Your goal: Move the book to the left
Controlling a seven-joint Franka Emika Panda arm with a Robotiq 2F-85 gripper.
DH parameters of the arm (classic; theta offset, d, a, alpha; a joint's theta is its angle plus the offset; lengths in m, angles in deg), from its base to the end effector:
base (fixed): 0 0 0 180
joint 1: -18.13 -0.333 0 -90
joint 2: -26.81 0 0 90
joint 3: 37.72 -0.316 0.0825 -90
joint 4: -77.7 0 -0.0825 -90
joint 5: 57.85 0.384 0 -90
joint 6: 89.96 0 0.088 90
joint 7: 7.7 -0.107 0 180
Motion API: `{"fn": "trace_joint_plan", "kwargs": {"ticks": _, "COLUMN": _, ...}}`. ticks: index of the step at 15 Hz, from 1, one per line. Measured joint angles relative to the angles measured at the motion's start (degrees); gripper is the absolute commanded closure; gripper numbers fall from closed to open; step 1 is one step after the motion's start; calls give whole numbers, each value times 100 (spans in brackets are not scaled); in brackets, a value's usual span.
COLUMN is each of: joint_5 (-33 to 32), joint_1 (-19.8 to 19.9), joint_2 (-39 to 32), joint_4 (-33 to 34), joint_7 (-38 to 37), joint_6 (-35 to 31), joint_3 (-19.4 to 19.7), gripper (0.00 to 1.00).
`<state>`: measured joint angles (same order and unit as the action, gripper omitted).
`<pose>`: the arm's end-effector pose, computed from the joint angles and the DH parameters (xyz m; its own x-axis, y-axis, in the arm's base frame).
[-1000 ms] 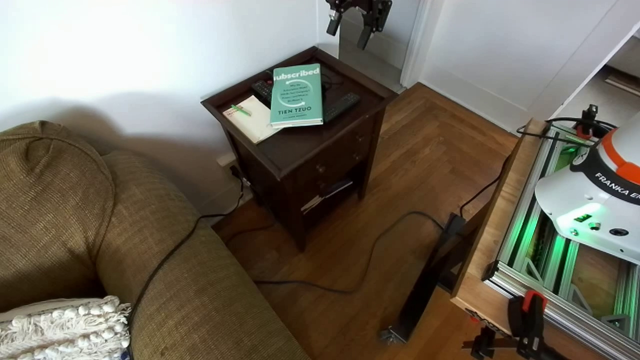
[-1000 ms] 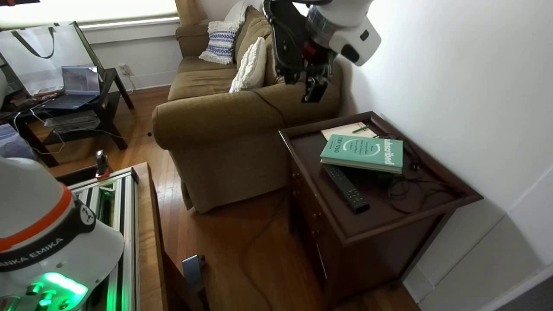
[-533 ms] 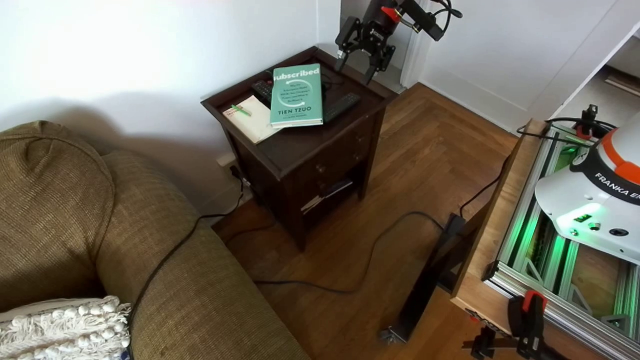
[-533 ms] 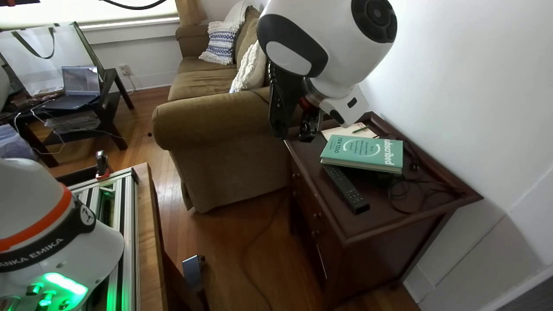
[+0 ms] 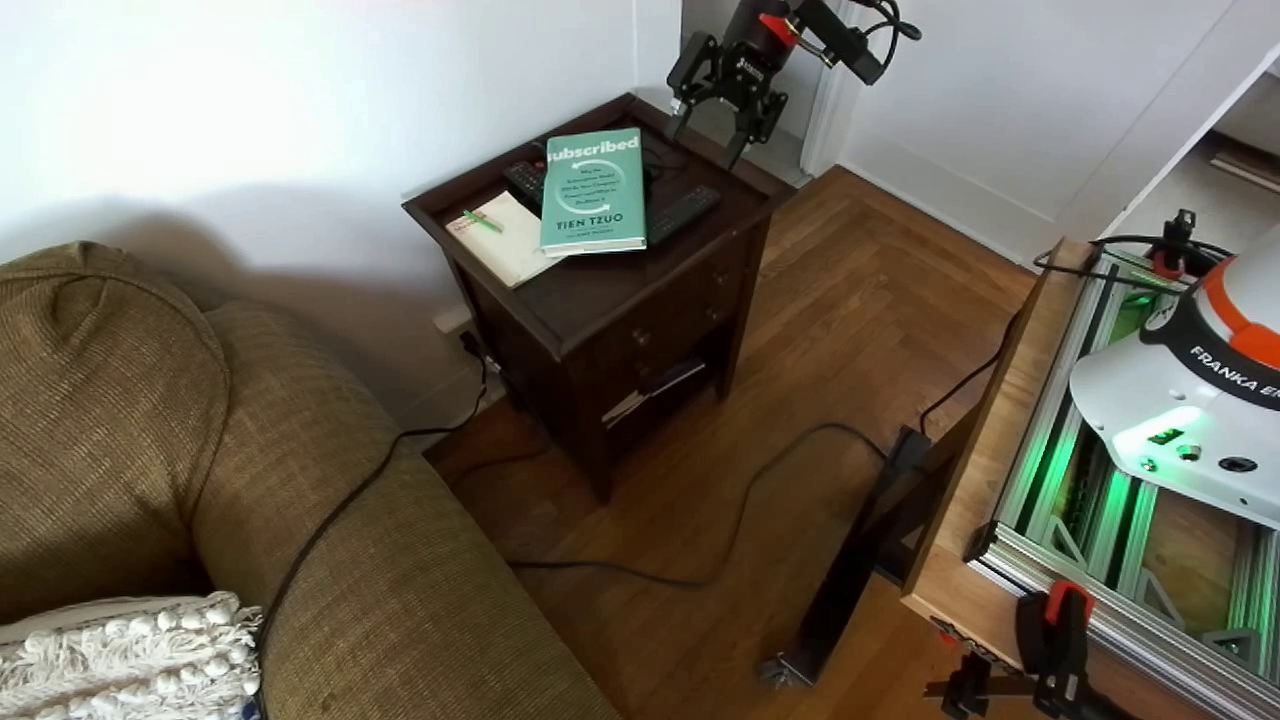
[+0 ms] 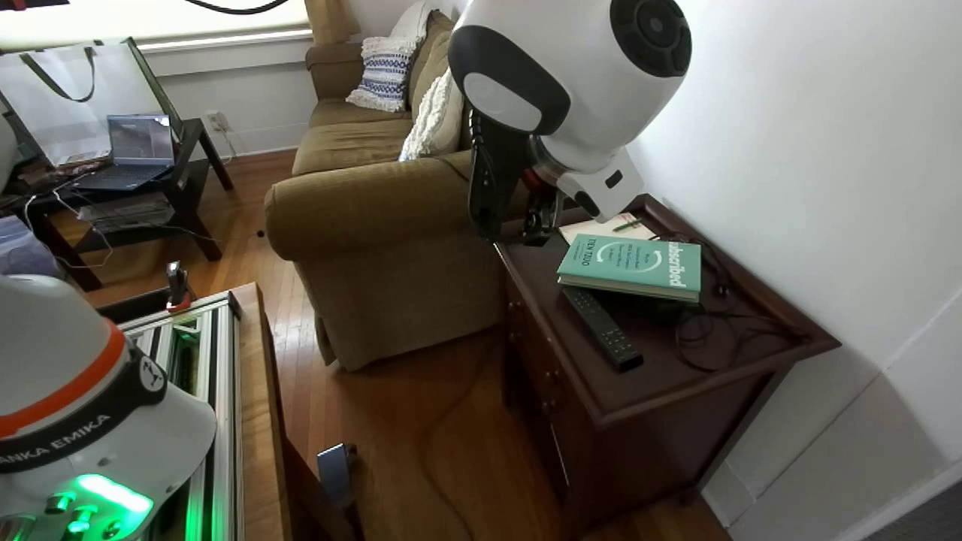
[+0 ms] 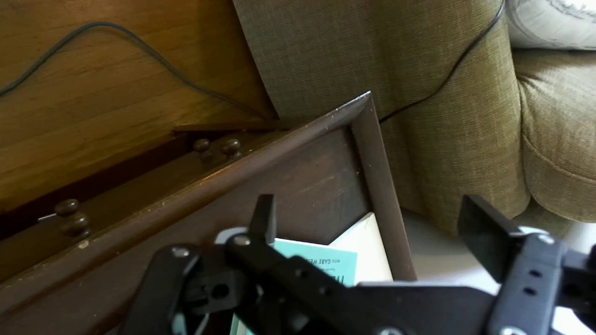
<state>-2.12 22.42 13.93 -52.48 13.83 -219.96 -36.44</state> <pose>0.5176 -0.0295 0.2478 0.9076 -0.3777 -0.1835 -0.4073 -0.6857 -0.6033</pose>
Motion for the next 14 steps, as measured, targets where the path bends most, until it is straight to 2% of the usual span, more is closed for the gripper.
{"fn": "trace_joint_plan", "kwargs": {"ticks": 3, "joint_5": 621, "joint_1": 1, "joint_2": -327, "joint_4": 92, "joint_7": 154, "joint_6": -423, "joint_3": -16, "gripper": 0}}
{"fn": "trace_joint_plan", "kwargs": {"ticks": 6, "joint_5": 1561, "joint_1": 36, "joint_2": -797, "joint_4": 273, "joint_7": 597, "joint_6": -632, "joint_3": -34, "gripper": 0}}
{"fn": "trace_joint_plan", "kwargs": {"ticks": 11, "joint_5": 3439, "joint_1": 116, "joint_2": -1587, "joint_4": 751, "joint_7": 1992, "joint_6": -639, "joint_3": -95, "gripper": 0}}
{"fn": "trace_joint_plan", "kwargs": {"ticks": 14, "joint_5": 4225, "joint_1": 111, "joint_2": -2050, "joint_4": 1094, "joint_7": 2792, "joint_6": -637, "joint_3": -74, "gripper": 0}}
